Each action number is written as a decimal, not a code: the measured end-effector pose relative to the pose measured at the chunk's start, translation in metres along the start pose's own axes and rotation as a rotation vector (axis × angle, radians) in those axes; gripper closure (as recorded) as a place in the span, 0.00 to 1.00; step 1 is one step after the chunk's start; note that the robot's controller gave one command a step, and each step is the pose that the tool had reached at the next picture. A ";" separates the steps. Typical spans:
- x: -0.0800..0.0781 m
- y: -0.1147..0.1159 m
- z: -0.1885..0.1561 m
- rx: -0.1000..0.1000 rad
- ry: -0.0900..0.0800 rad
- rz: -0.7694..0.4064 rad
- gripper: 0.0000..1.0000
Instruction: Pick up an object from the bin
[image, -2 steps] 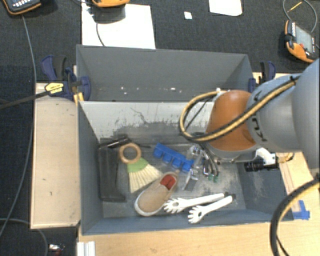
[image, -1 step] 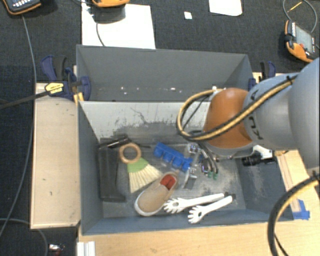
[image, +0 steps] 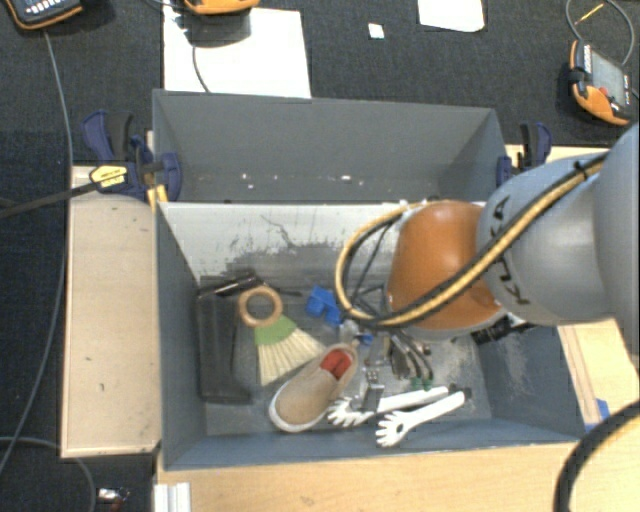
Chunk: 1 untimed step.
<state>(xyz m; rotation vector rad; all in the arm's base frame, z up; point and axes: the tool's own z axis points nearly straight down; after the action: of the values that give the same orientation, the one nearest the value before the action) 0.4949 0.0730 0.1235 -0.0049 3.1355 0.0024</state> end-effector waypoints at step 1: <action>-0.040 -0.016 0.050 0.002 -0.013 0.118 0.00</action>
Offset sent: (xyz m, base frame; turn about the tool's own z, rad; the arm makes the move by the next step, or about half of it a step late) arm 0.0676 -0.0415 -0.0535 -0.4345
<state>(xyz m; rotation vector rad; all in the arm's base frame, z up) 0.5354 0.0576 0.0739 0.1789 3.1177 -0.0003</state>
